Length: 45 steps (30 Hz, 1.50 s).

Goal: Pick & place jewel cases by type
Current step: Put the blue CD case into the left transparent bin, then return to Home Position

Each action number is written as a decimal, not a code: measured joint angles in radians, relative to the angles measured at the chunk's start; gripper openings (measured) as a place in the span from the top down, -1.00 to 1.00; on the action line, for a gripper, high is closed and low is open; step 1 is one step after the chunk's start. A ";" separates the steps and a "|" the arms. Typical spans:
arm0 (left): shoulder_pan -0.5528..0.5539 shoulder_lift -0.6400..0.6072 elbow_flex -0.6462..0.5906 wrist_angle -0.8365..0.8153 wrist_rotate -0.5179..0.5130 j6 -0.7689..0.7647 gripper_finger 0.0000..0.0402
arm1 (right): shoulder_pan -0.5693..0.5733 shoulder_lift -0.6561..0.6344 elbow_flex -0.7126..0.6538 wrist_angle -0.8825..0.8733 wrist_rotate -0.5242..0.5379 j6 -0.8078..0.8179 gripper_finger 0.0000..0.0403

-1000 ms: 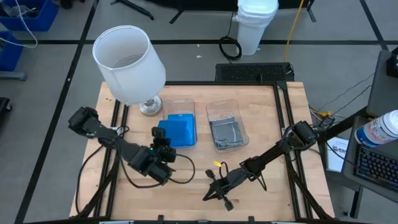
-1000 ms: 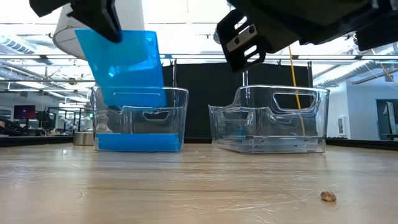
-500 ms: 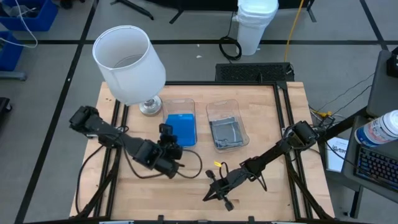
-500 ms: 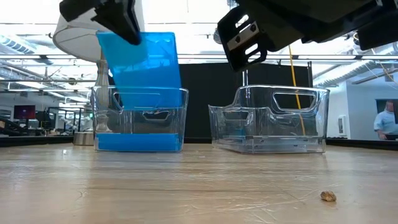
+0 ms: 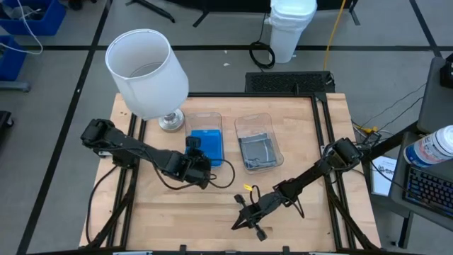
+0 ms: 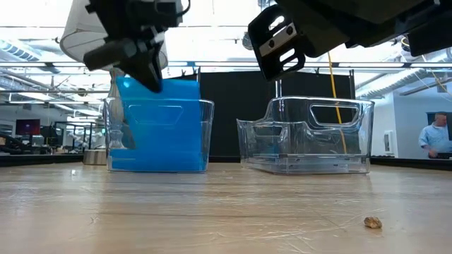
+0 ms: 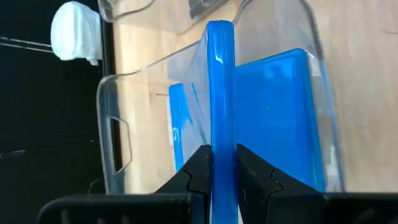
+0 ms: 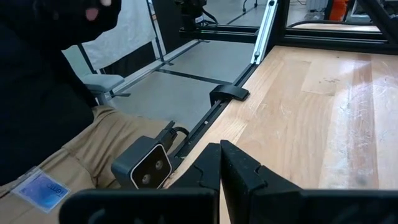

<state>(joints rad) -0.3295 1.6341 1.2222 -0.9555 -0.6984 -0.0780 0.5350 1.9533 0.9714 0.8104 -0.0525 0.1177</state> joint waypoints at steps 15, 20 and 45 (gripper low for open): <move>0.000 -0.002 -0.053 0.099 0.251 -0.031 0.45 | 0.000 0.000 0.000 0.000 -0.001 -0.002 1.00; 0.000 0.000 -0.054 0.097 0.290 -0.039 0.28 | 0.000 0.000 0.000 0.000 -0.001 -0.002 1.00; -0.557 0.001 0.239 -0.214 0.277 -0.484 0.97 | 0.010 0.001 0.001 0.001 -0.002 0.019 1.00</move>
<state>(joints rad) -0.8862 1.6348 1.4610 -1.1691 -0.4213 -0.5618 0.5449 1.9541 0.9722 0.8111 -0.0540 0.1371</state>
